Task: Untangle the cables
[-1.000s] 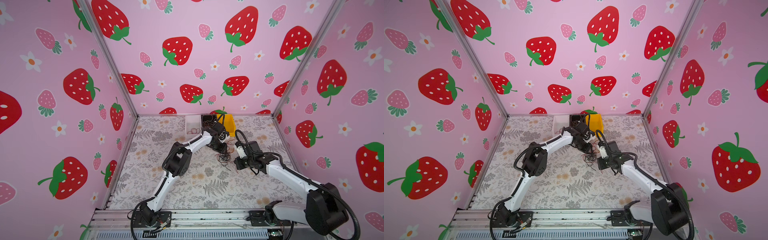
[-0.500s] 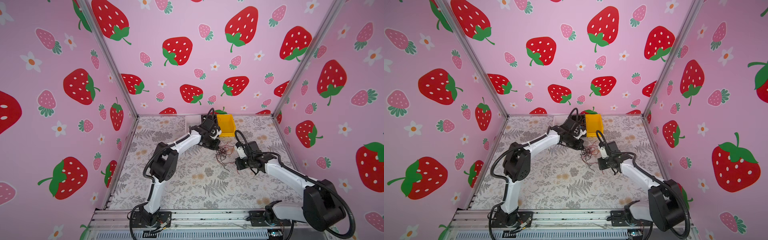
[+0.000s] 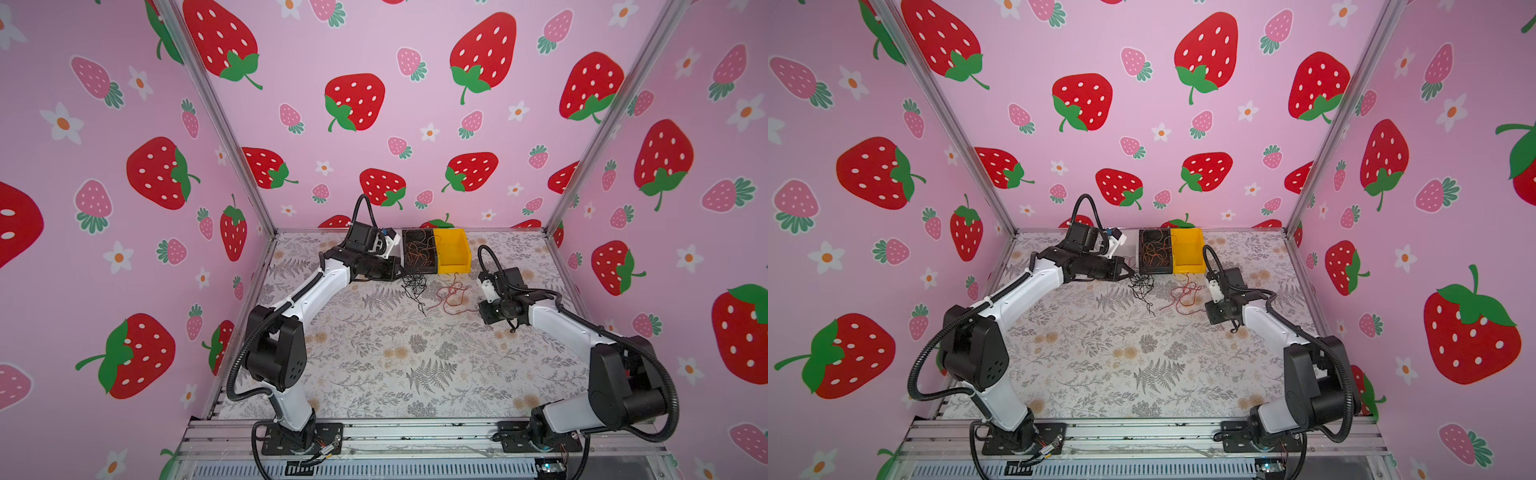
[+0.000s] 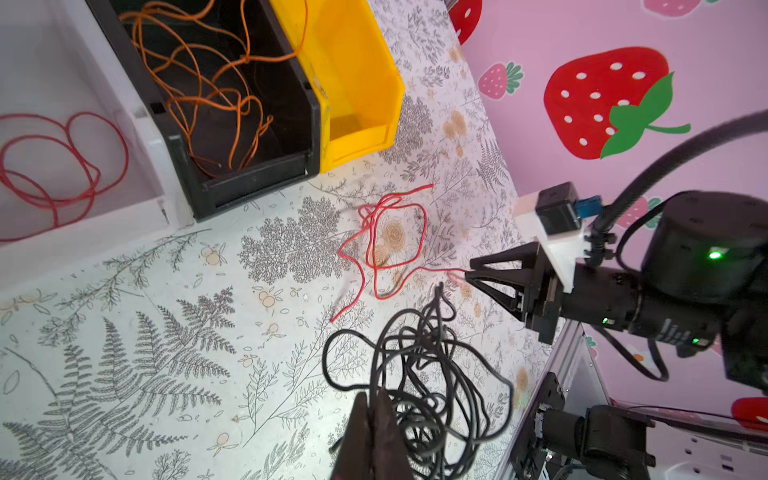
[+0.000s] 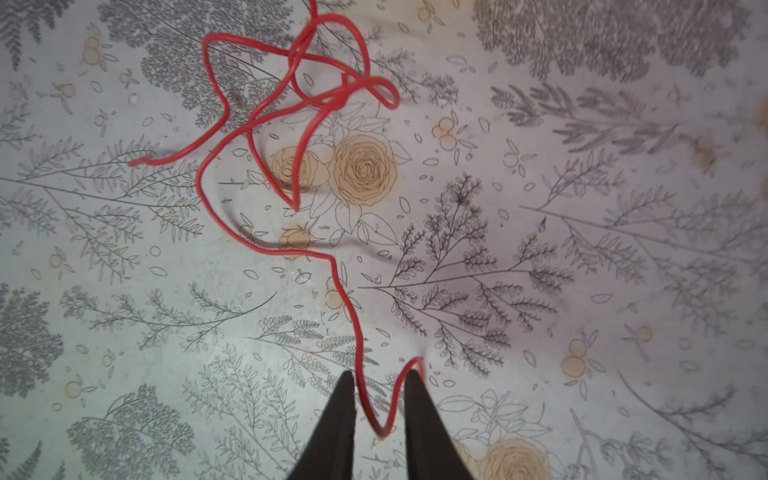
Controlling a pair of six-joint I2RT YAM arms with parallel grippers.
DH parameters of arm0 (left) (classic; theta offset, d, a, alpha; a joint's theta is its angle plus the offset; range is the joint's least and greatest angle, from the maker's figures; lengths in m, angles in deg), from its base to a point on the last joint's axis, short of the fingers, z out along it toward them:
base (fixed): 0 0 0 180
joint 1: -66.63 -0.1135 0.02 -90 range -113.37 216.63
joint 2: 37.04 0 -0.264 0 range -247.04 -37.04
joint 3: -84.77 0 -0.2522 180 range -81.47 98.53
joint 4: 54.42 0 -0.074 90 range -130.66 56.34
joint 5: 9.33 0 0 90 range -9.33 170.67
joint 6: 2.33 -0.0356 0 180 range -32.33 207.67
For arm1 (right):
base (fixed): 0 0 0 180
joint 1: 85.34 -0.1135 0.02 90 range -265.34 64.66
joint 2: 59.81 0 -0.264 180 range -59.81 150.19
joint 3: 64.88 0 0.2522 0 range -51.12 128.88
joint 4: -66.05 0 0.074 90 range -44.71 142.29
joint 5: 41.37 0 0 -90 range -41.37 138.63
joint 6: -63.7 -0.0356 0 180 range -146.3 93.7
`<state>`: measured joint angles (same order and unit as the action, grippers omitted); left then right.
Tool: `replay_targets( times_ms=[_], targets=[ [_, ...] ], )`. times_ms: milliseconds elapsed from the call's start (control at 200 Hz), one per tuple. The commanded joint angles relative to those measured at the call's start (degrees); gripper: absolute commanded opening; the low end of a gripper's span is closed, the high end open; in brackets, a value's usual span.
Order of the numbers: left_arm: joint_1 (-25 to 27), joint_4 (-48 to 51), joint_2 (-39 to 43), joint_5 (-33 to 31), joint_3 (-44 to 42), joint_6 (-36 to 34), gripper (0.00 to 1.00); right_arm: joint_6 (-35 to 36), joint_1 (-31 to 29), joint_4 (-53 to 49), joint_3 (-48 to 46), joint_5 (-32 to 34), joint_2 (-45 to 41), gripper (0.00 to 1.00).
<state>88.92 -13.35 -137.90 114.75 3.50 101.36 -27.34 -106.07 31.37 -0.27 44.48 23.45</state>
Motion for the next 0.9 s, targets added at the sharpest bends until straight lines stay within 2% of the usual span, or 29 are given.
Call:
replay_targets(
  times_ms=[0, 60, 100, 145, 220, 465, 545, 695, 895],
  targets=[
    [0.2, -0.8, 1.5, 2.6, -1.1, -0.5, 0.00, 5.3, -0.3, 0.1, 2.0, 0.5, -4.6, 0.44],
    [0.4, -1.1, 1.7, 2.6, -1.3, -0.5, 0.00, 4.7, -0.7, 1.6, 1.2, 2.5, -8.5, 0.51],
    [0.6, -1.0, 1.8, 2.5, -1.2, -0.7, 0.00, 4.2, -1.2, 3.0, 0.3, 2.7, -11.4, 0.51],
    [0.8, -0.9, 1.8, 2.5, -1.3, -0.7, 0.00, 3.5, -2.2, 5.1, -0.9, 2.6, -14.5, 0.59],
    [1.5, -0.6, 1.9, 2.4, -1.0, -0.8, 0.00, 2.9, -5.0, 8.1, -2.3, 0.1, -18.4, 0.62],
    [4.2, 1.2, 2.1, -0.9, 0.7, -1.9, 0.00, -0.1, -19.1, 21.1, -1.9, -5.1, -16.6, 0.45],
    [5.0, 1.8, 2.3, -1.9, 1.4, -2.6, 0.00, -0.4, -21.9, 23.8, -0.7, -7.2, -13.5, 0.44],
    [6.0, 2.0, 2.7, -3.0, 1.5, -3.4, 0.00, -1.7, -23.3, 25.1, 0.7, -7.3, -8.9, 0.36],
    [6.7, 2.0, 3.4, -3.4, 1.5, -4.2, 0.00, -2.8, -23.3, 27.6, 1.2, -7.8, -6.3, 0.32]
  ],
)
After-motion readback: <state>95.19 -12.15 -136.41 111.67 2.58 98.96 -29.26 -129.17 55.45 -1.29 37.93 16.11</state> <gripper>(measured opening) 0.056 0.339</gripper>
